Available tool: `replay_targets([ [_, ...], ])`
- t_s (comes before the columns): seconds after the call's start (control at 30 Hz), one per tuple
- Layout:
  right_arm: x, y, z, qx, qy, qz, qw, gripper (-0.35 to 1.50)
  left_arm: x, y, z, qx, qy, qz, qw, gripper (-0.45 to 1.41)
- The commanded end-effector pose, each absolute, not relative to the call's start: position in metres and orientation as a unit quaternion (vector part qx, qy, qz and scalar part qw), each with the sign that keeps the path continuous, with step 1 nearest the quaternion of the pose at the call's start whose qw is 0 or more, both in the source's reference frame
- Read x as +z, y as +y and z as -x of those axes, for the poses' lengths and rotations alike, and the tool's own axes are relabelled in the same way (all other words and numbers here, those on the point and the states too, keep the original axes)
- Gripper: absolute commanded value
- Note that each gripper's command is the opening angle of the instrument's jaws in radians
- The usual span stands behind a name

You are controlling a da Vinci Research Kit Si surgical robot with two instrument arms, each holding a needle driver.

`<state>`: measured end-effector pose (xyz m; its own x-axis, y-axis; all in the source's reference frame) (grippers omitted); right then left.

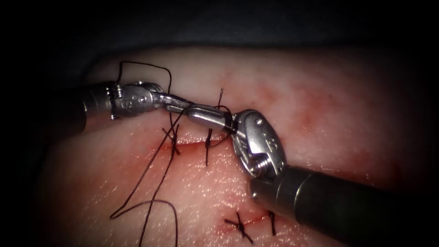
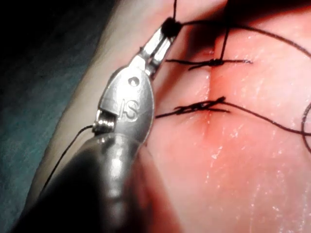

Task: Wound Closure
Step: Wrap thread one time counter-clockwise around right-side gripper, then pull tail thread downward with right jaws and pull working suture upward with left hands

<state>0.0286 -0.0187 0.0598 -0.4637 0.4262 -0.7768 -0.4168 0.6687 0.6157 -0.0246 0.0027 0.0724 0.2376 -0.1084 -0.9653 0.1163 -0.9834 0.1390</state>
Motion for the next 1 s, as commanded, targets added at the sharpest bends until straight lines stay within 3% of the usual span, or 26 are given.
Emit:
replay_targets([
  [0.03, 0.0600, -0.0188, -0.0298, 0.426, 0.736, 0.012, 0.526, -0.35, 0.0728, 0.0029, 0.0254, -0.616, 0.005, -0.782, 0.092, -0.45],
  [0.2, 0.0596, -0.0195, -0.0297, 0.491, 0.674, 0.062, 0.549, -0.35, 0.0727, 0.0014, 0.0258, -0.619, 0.003, -0.780, 0.095, -0.45],
  [0.33, 0.0601, -0.0191, -0.0295, 0.542, 0.625, 0.094, 0.555, 0.07, 0.0721, 0.0002, 0.0264, -0.626, -0.003, -0.774, 0.096, -0.45],
  [0.43, 0.0605, -0.0189, -0.0293, 0.563, 0.608, 0.089, 0.552, 0.21, 0.0718, -0.0003, 0.0265, -0.637, -0.010, -0.765, 0.093, -0.45],
  [0.57, 0.0623, -0.0190, -0.0293, 0.616, 0.543, 0.053, 0.568, 0.73, 0.0704, -0.0016, 0.0272, -0.668, -0.027, -0.739, 0.081, -0.45],
  [0.67, 0.0633, -0.0193, -0.0291, 0.629, 0.517, 0.045, 0.580, 0.81, 0.0696, -0.0020, 0.0276, -0.695, -0.039, -0.715, 0.065, -0.45],
  [1.0, 0.0638, -0.0193, -0.0275, 0.684, 0.476, 0.040, 0.551, 0.81, 0.0693, -0.0038, 0.0303, -0.778, -0.096, -0.620, 0.040, -0.45],
])
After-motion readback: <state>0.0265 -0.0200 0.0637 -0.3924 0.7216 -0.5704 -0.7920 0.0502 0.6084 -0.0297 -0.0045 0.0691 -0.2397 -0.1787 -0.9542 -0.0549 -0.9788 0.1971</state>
